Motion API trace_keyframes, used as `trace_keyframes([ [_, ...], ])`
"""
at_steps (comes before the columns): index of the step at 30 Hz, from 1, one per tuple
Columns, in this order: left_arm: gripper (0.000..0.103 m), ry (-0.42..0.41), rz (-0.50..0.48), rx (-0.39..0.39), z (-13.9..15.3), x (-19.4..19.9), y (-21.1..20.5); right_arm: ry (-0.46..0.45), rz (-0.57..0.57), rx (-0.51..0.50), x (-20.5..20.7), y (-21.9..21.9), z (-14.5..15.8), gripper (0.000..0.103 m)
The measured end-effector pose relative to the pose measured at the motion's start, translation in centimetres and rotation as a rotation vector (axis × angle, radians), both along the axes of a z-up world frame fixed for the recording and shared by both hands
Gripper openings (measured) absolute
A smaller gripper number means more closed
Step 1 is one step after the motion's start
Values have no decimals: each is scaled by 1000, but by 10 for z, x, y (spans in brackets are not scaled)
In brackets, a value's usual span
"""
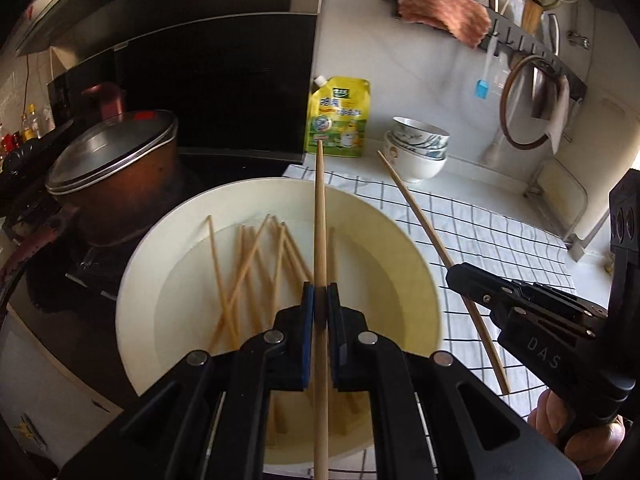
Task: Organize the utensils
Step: 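Carry the chopstick in the left tool over the basin while the right tool carries its chopstick, then open the left tool to drop its chopstick into the basin while the right tool releases its chopstick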
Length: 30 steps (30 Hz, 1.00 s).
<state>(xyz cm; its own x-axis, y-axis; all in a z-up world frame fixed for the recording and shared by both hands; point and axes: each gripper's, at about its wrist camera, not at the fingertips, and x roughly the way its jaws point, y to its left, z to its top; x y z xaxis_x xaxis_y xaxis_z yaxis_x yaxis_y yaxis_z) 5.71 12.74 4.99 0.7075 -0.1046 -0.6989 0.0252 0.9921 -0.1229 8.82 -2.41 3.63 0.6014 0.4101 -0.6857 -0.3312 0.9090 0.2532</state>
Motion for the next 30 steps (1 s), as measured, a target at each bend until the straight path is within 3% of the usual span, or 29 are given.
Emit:
trace_keyframes([
  [6, 7, 45, 45, -13, -20, 13, 32, 58, 75, -52, 20, 48, -19, 6],
  [15, 8, 97, 75, -45, -41, 20, 52, 107, 74, -79, 30, 60, -40, 7],
  [17, 19, 95, 94, -42, -41, 19, 55, 104, 62, -68, 28, 57, -40, 10],
  [19, 47, 87, 110, -45, -41, 17, 57, 95, 49, -62, 25, 53, -38, 13],
  [20, 50, 78, 119, -44, -39, 15, 58, 89, 45, -67, 23, 51, -37, 13],
  [30, 57, 45, 148, -35, -29, -2, 58, 47, 19, -94, 1, 43, -26, 16],
])
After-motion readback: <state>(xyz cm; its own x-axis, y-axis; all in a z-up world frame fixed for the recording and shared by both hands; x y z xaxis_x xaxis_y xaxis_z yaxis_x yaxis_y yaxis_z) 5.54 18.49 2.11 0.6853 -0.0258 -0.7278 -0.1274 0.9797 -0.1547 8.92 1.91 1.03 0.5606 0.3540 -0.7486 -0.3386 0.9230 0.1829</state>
